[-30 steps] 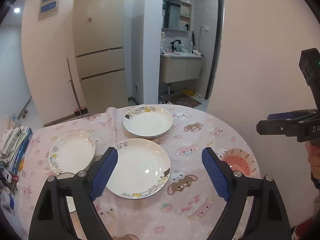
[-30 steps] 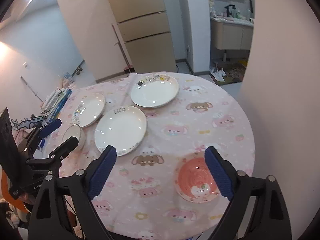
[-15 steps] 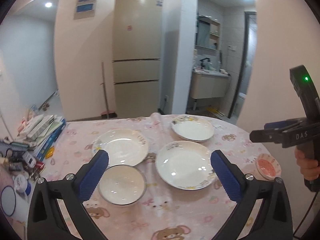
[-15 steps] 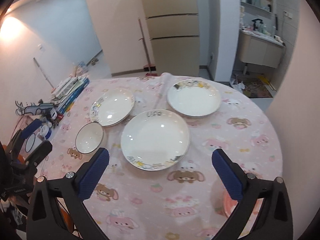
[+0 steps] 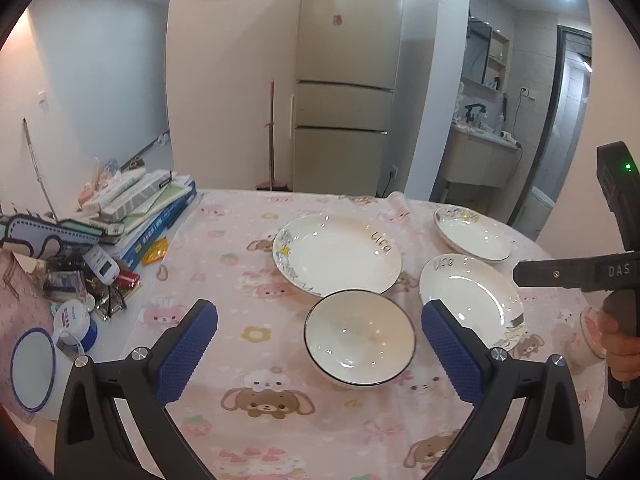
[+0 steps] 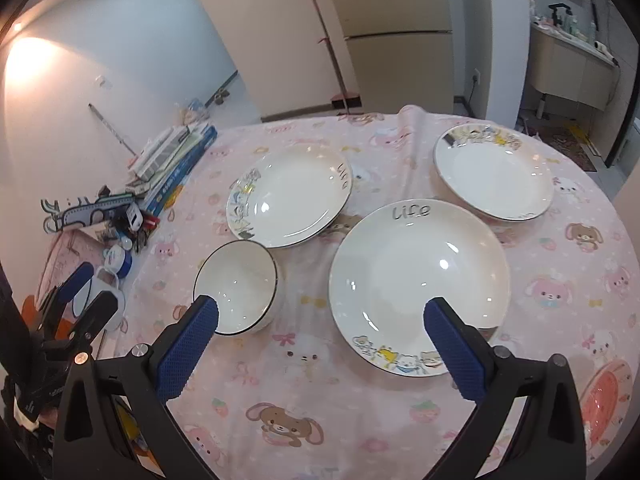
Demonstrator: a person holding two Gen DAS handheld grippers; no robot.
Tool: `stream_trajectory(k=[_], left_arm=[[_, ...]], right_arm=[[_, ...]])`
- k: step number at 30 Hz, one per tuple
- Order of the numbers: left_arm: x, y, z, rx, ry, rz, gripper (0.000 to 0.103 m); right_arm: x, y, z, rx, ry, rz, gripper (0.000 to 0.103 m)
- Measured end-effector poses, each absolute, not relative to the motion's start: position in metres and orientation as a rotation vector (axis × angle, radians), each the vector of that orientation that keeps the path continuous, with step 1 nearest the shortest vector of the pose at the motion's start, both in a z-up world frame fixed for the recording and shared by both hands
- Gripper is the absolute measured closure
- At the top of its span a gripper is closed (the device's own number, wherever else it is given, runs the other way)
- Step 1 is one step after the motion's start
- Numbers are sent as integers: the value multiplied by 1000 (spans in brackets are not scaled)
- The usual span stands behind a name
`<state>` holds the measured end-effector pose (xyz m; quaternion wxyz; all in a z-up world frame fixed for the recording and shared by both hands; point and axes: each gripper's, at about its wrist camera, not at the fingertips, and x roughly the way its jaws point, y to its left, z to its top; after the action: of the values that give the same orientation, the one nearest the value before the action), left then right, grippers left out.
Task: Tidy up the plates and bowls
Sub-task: 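Move both tools back across the table toward the white ribbed bowl, then close the left tool on the white bowl rim while the right tool grips it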
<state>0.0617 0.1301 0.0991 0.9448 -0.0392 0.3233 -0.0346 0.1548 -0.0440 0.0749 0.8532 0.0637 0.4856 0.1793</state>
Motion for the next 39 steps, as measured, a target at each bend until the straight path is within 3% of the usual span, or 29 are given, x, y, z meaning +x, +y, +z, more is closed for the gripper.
stream_trajectory(k=[10, 26, 30, 35, 39], left_arm=[[119, 142, 74, -149, 607, -120, 0], [159, 166, 0, -283, 899, -106, 0], [158, 165, -2, -289, 894, -104, 0], [163, 161, -10, -284, 938, -110, 8], [166, 159, -16, -279, 972, -94, 19]], right_arm=[[178, 1, 59, 85, 902, 389, 0], [215, 15, 4, 110, 1061, 479, 2], [210, 26, 4, 59, 1052, 515, 6], [214, 27, -9, 61, 1096, 488, 13], [220, 25, -21, 86, 1134, 481, 31]])
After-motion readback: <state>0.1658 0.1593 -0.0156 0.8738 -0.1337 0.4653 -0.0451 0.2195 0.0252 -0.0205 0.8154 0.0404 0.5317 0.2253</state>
